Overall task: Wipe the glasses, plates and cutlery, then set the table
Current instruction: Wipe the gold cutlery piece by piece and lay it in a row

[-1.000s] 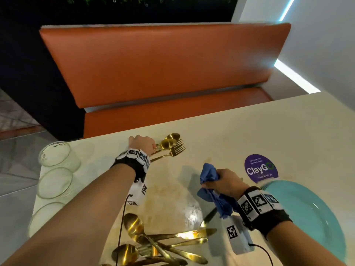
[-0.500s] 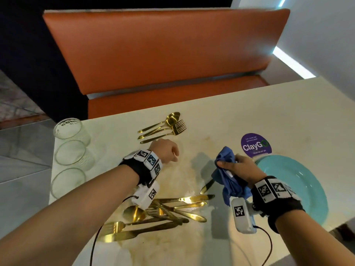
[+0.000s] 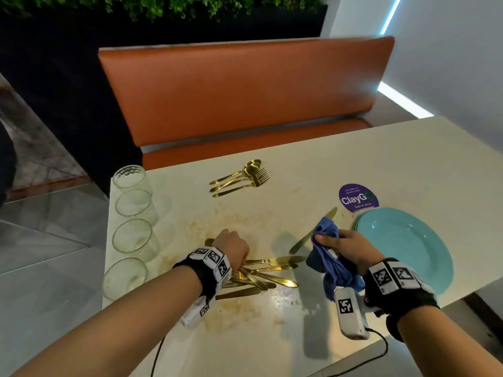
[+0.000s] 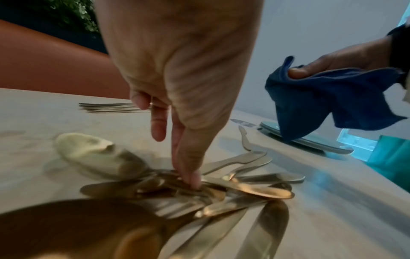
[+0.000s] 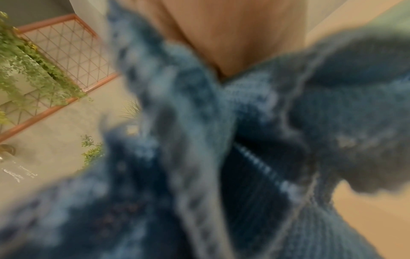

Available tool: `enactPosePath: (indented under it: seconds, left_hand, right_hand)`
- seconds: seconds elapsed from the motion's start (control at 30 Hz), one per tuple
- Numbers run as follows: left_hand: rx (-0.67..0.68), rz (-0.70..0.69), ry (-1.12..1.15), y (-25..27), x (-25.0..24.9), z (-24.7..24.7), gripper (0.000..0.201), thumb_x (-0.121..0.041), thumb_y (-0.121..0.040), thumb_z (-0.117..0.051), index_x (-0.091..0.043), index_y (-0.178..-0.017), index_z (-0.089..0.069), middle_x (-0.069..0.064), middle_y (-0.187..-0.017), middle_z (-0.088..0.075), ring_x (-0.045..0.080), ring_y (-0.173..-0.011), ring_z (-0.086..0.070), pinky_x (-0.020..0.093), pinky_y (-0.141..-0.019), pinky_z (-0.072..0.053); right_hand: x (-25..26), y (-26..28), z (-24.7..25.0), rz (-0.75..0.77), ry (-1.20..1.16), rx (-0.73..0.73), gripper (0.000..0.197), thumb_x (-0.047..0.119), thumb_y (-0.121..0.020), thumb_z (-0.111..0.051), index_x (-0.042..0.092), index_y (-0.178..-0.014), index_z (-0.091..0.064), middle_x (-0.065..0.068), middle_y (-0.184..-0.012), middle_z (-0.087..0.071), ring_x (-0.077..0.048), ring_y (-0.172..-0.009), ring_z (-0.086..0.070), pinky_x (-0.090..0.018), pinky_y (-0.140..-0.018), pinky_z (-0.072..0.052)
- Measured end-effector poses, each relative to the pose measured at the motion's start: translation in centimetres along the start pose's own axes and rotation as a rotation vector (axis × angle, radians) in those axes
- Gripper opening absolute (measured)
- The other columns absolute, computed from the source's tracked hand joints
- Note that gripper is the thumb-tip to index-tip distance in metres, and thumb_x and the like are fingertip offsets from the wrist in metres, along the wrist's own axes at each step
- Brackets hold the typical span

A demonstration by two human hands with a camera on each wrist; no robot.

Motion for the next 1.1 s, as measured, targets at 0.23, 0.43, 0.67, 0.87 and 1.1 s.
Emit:
enactPosePath:
  seconds: [0.23, 0.43, 0.67, 0.87, 1.1]
  left_hand:
    - [-0.008, -0.047, -0.021, -0.4, 0.4, -0.4, 0.020, -0.019, -0.089, -0.062, -0.020, -0.107, -0.068, 0.006, -0.117, -0.055, 0.027, -0.113, -0.043, 0.026, -0.079, -0.032]
    - [-0.023, -0.048, -0.047, -0.6, 1.2, -0.4, 0.021, -0.020, -0.093, -0.055, -0.024, -0.110, -0.067, 0.007, -0.119, -0.051, 0.029, -0.112, -0.043, 0.030, -0.090, -0.039]
    - [0.042, -0.089, -0.149, -1.0, 1.5, -0.5, 0.024, -0.013, -0.093, -0.051, -0.019, -0.114, -0.062, 0.011, -0.123, -0.050, 0.030, -0.115, -0.043, 0.028, -0.088, -0.037]
    - [0.003, -0.050, -0.016, -0.6, 2.8, 0.3, 0.024, -0.019, -0.093, -0.055, -0.025, -0.115, -0.065, 0.006, -0.121, -0.049, 0.028, -0.114, -0.043, 0.029, -0.091, -0.039]
    - [-0.157, 0.112, 0.782, 0.3, 3.8, 3.2, 0.019, -0.019, -0.084, -0.068, -0.015, -0.103, -0.069, 0.002, -0.111, -0.065, 0.018, -0.106, -0.058, 0.027, -0.090, -0.044]
  right_hand:
    - [-1.6, 1.4, 0.1, -0.039, -0.096, -0.036, 0.024, 0.029, -0.083, -0.068, 0.006, -0.076, -0.065, -0.011, -0.072, -0.067, -0.024, -0.066, -0.062, -0.029, -0.065, -0.051]
    - [-2.5, 1.8, 0.7, -0.085, -0.126, -0.048, 0.028, 0.031, -0.082, -0.068, 0.005, -0.074, -0.064, -0.013, -0.072, -0.066, -0.026, -0.065, -0.061, -0.030, -0.064, -0.051]
    - [-2.7, 1.8, 1.2, -0.102, -0.120, -0.055, 0.032, 0.035, -0.082, -0.068, 0.004, -0.075, -0.062, -0.015, -0.074, -0.066, -0.027, -0.067, -0.062, -0.035, -0.070, -0.052]
    - [-1.3, 1.8, 0.3, -0.108, -0.090, -0.039, 0.038, 0.041, -0.087, -0.059, 0.004, -0.080, -0.063, -0.014, -0.075, -0.065, -0.028, -0.070, -0.061, -0.034, -0.072, -0.049]
    - [1.3, 2.1, -3.4, -0.036, 0.038, 0.113, 0.046, 0.048, -0.091, -0.048, 0.005, -0.080, -0.063, -0.011, -0.076, -0.063, -0.025, -0.074, -0.056, -0.032, -0.072, -0.041]
Point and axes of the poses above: each hand's wrist, its own y-axis away from the middle knuckle, its own z-axis out of the back of the hand, x = y × z, the point moved 1 cm from there along -y, towards the middle knuckle
